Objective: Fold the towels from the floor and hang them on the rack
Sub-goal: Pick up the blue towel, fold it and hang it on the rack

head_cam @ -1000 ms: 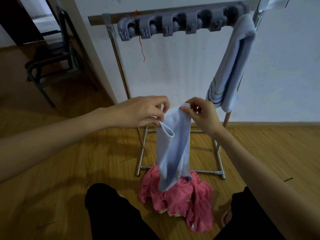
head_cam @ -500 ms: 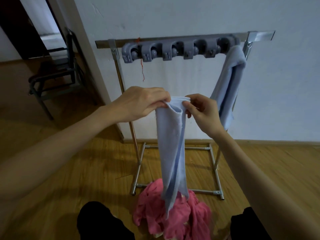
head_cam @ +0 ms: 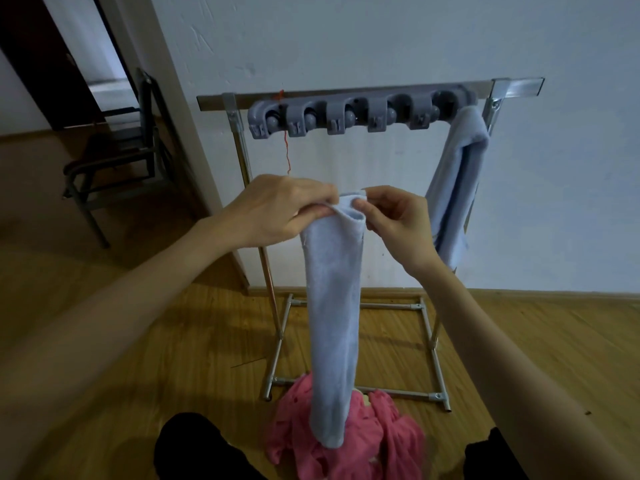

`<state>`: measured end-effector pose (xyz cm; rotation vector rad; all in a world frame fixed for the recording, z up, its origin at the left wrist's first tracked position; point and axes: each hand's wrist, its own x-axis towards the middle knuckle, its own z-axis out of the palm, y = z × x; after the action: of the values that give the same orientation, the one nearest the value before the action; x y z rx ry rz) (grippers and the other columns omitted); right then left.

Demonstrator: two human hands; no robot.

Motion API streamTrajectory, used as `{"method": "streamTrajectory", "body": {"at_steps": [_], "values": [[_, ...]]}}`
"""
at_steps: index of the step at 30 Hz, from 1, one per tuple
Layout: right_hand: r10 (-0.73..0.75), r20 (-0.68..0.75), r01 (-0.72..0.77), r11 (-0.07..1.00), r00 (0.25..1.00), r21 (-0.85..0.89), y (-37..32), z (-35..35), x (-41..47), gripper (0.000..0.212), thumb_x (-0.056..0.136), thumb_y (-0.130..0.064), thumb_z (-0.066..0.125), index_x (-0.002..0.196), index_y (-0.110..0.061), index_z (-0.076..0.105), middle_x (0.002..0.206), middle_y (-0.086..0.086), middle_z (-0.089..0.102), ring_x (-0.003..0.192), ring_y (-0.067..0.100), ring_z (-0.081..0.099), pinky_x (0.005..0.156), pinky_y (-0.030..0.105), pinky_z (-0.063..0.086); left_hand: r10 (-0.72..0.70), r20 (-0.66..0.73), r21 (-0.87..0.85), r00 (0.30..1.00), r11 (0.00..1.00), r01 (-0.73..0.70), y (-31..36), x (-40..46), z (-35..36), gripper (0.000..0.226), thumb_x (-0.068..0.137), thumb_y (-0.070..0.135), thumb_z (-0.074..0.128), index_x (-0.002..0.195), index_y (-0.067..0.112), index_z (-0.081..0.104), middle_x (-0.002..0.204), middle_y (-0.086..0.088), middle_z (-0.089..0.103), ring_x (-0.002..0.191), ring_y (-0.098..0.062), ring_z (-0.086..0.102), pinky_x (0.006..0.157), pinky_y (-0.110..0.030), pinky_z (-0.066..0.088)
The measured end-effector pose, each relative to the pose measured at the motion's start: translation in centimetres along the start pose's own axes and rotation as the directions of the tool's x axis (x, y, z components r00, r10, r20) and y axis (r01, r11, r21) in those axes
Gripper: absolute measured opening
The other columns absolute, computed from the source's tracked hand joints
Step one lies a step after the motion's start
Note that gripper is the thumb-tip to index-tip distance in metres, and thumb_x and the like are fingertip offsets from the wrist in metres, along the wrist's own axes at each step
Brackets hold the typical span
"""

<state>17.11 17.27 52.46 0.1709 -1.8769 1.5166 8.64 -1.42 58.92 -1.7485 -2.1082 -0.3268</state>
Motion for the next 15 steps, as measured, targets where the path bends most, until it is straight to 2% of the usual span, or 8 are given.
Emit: {"method": "streamTrajectory", "body": {"at_steps": [2,8,11,15], "values": [[0.028,0.018,-0.028,0.999,0.999,0.036,0.1,0.2,-0.4,0.010,0.087,-0.004,0.066,0.090,-0.013,0.069,0.070,-0.010,0.071,0.063,0.008,0.062,0.060,0.024,0.053,-0.024,-0.008,0.004,1.000,1.000,0.024,0.0,-0.4,0.4,0.029,0.095,0.038,0.040,0.099,0.021,0.062,0.075,0.012,0.055,0.059,-0.007,0.048,0.054,-0.013,0.031],[0.101,0.065,-0.111,0.978,0.993,0.176,0.0,0.5,-1.5,0.009,0.090,-0.001,0.061,0.097,0.001,0.066,0.066,-0.010,0.069,0.059,0.002,0.059,0.056,0.016,0.045,-0.125,-0.064,-0.016,0.990,0.992,0.125,0.3,-1.2,1.6,0.018,0.093,0.036,0.050,0.094,0.021,0.062,0.069,0.007,0.059,0.055,-0.006,0.049,0.053,-0.012,0.036],[0.139,0.101,-0.156,0.969,0.985,0.189,0.0,0.2,-1.9,0.012,0.091,-0.004,0.061,0.099,0.004,0.066,0.067,-0.004,0.066,0.059,0.006,0.054,0.055,0.020,0.040,-0.154,-0.098,-0.032,0.983,0.988,0.151,0.7,-1.4,2.1,0.018,0.093,0.034,0.051,0.092,0.019,0.061,0.068,0.007,0.058,0.054,-0.007,0.050,0.052,-0.012,0.036],[0.193,0.133,-0.217,0.955,0.972,0.200,-0.1,-0.1,-2.2,0.015,0.092,-0.002,0.059,0.103,0.004,0.066,0.069,0.004,0.062,0.064,0.013,0.050,0.055,0.024,0.037,-0.202,-0.148,-0.042,0.968,0.979,0.198,1.3,-1.3,2.3,0.015,0.093,0.031,0.051,0.091,0.018,0.060,0.065,0.011,0.051,0.052,-0.004,0.046,0.053,-0.008,0.027]]}}
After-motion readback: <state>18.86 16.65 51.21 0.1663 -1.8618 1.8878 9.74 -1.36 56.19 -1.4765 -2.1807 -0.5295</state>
